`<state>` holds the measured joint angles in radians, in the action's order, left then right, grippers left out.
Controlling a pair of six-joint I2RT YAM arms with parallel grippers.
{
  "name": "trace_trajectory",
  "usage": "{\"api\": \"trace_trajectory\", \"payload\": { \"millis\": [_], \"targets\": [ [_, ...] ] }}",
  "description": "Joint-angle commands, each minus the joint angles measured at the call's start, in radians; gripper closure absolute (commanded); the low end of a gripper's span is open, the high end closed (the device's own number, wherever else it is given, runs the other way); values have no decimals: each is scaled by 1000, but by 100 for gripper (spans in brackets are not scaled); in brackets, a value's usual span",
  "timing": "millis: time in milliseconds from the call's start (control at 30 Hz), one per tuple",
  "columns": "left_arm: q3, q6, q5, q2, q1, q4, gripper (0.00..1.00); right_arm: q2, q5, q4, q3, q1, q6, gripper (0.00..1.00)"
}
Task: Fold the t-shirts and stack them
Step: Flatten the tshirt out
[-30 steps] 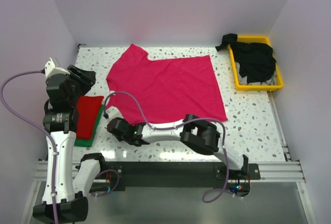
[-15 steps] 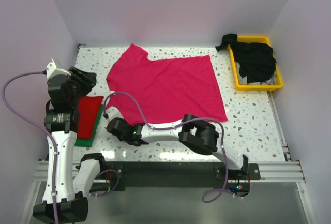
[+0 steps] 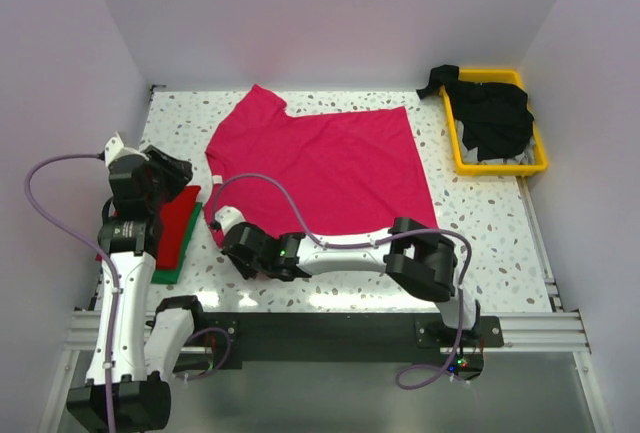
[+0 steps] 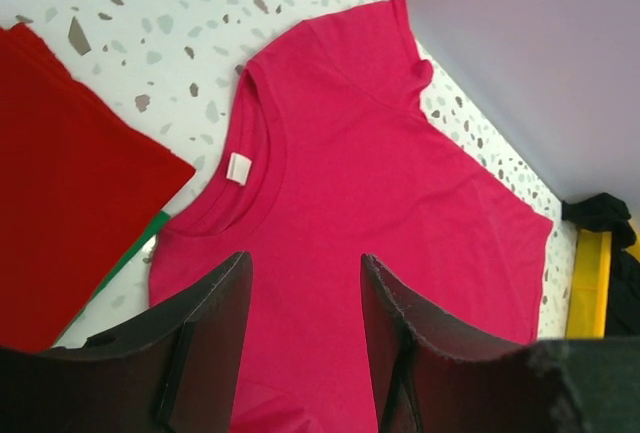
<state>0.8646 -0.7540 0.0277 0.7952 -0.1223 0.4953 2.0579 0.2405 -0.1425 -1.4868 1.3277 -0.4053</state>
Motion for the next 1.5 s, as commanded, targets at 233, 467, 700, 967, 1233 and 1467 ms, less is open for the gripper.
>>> {"api": "trace_trajectory", "payload": {
  "millis": [233,467,700,967,1233,1467],
  "targets": [
    [-110,19,109,-11,0,40,46,-145,-59,32,100,-2,-43,95],
    [-160,2,135,-8,0,51,44,-218,-49,47,164,-10,-56,94],
    [-228,-33,150,25,0,55,42,-271,-49,61,218,-22,-69,94],
    [-280,-53,167,52,0,31,41,-372,-63,93,298,-65,-76,93],
    [-299,-64,166,65,0,11,41,-459,-113,132,393,-128,-95,92],
    [-311,-68,156,76,0,-3,41,-489,-196,182,435,-168,-119,90]
  ]
}}
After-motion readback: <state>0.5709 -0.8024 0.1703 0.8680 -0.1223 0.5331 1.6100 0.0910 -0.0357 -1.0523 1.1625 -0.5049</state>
